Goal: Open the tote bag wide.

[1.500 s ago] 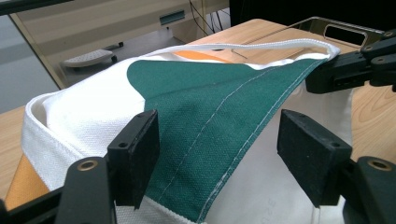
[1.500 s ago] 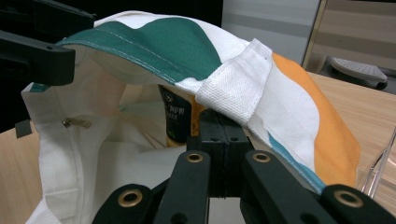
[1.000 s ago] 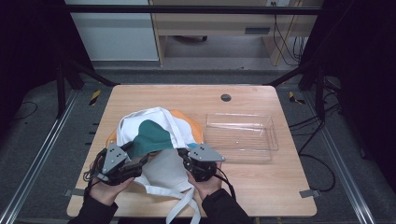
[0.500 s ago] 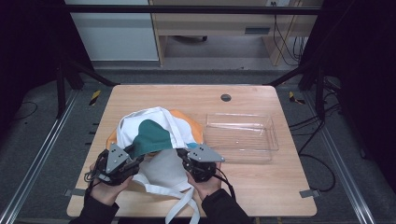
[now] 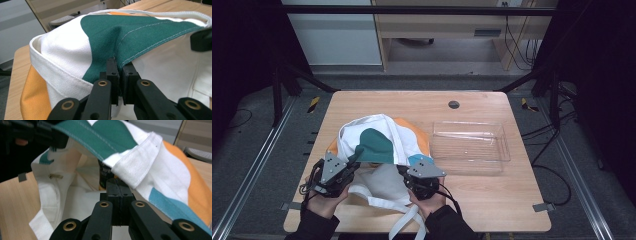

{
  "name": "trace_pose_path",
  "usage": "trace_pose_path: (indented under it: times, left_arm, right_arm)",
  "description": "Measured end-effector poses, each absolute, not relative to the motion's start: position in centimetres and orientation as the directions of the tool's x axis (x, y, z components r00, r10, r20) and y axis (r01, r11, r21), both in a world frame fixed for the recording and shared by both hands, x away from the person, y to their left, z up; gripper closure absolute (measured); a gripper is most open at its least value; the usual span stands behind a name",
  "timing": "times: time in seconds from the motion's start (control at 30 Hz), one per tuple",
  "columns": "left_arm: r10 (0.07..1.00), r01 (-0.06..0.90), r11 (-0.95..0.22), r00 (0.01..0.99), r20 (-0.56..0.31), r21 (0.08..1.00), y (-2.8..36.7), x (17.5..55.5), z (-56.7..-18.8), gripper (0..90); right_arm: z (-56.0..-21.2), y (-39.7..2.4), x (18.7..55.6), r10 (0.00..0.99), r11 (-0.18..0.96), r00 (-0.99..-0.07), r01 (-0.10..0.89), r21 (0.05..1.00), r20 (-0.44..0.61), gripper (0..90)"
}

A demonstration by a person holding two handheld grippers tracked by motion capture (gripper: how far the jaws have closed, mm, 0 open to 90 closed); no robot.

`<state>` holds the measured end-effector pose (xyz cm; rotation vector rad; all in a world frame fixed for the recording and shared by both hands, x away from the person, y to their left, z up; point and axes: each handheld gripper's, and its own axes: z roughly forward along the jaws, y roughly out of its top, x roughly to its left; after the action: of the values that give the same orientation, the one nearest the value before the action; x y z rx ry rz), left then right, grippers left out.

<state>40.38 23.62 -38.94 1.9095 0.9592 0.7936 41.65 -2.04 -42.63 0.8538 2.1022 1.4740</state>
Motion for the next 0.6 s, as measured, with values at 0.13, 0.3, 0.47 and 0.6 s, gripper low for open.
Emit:
trace_pose_path:
  times: [0.13, 0.3, 0.47, 0.6]
  left_arm:
    - [0.849, 0.318, -0.339, 0.509, 0.142, 0.886, 23.8, 40.4, -38.8, 86.6]
    - [0.85, 0.309, -0.334, 0.507, 0.143, 0.89, 23.8, 40.4, -38.6, 86.8]
    - [0.852, 0.309, -0.322, 0.508, 0.131, 0.895, 24.0, 40.4, -38.4, 86.9]
    - [0.852, 0.305, -0.317, 0.507, 0.128, 0.898, 24.1, 40.3, -38.3, 86.9]
  right_arm:
    - [-43.4, -1.8, 41.6, 0.694, 0.263, -0.72, 0.256, 0.93, 0.002, 90.0]
    - [-44.7, -1.5, 41.4, 0.688, 0.293, -0.726, 0.286, 0.912, 0.007, 90.0]
    - [-45.9, -1.3, 41.3, 0.685, 0.319, -0.729, 0.315, 0.894, 0.012, 90.0]
    - [-46.9, -1.0, 41.2, 0.683, 0.348, -0.731, 0.341, 0.873, 0.014, 90.0]
